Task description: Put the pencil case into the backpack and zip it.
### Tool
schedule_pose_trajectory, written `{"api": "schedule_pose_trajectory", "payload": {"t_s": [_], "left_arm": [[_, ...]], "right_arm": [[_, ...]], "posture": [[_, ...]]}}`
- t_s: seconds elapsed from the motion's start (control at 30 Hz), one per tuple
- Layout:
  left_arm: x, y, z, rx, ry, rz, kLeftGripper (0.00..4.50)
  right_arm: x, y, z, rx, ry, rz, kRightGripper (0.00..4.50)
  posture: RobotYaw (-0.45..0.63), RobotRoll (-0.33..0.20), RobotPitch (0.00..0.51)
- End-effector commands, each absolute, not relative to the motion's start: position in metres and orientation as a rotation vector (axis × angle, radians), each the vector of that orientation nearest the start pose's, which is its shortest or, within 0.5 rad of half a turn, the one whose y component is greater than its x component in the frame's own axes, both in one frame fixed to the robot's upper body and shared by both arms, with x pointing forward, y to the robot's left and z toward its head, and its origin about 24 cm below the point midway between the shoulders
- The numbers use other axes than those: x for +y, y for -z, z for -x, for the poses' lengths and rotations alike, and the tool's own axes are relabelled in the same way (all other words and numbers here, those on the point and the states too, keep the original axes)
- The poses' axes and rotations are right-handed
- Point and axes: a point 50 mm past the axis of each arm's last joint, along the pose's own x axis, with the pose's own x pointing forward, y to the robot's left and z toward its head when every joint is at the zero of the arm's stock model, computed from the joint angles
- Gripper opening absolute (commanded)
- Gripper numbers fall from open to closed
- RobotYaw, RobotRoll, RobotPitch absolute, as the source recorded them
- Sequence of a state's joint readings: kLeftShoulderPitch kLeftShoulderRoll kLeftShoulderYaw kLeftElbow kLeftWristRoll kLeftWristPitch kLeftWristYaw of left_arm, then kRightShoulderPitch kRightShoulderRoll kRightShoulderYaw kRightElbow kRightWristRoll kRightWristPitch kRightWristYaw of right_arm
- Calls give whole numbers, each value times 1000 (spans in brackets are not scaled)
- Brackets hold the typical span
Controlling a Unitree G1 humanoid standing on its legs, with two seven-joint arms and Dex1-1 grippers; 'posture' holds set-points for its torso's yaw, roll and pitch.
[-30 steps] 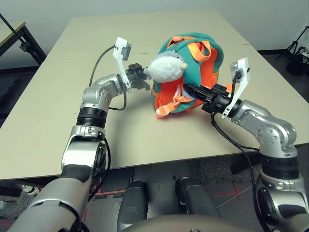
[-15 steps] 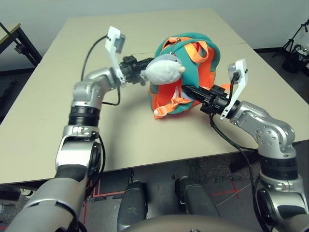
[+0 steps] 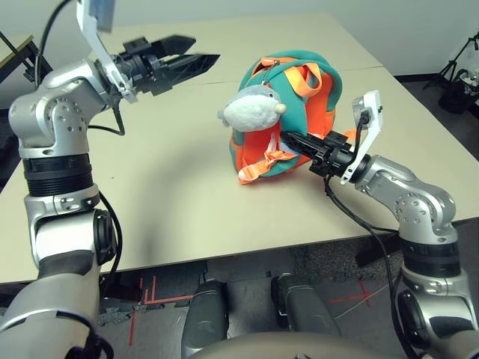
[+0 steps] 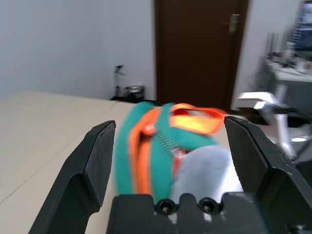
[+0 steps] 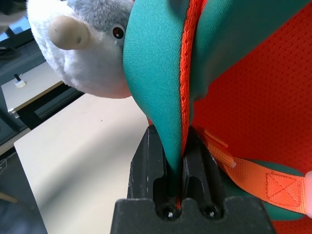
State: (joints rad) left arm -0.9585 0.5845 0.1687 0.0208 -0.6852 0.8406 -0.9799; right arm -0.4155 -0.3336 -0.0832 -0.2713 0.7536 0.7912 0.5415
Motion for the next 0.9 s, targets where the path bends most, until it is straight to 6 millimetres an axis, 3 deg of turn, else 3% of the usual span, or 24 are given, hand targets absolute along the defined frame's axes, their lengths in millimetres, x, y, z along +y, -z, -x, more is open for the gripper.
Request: {"api": "schedule_pose_trajectory", "payload": {"t_s": [0.03,0.27,0.5,0.9], "left_arm": [[146,-291,-306,-121,1298,-3,4500],[132,-275,-304,-50,1383,-53,4500],[135,-257,-306,35,1345,-171,4500],[138,-244,-312,58,1305,-156,4500]], "right_arm": [[-125,-168,-280,49,-979,-298,36],[-127,-168,-279,42,-965,-297,36],[-126,-167,-279,40,-966,-299,36],[-122,-168,-282,31,-985,-299,36]], "posture": [[-116,0,71],[-131,0,69],[-124,0,62],[-122,0,45]]}}
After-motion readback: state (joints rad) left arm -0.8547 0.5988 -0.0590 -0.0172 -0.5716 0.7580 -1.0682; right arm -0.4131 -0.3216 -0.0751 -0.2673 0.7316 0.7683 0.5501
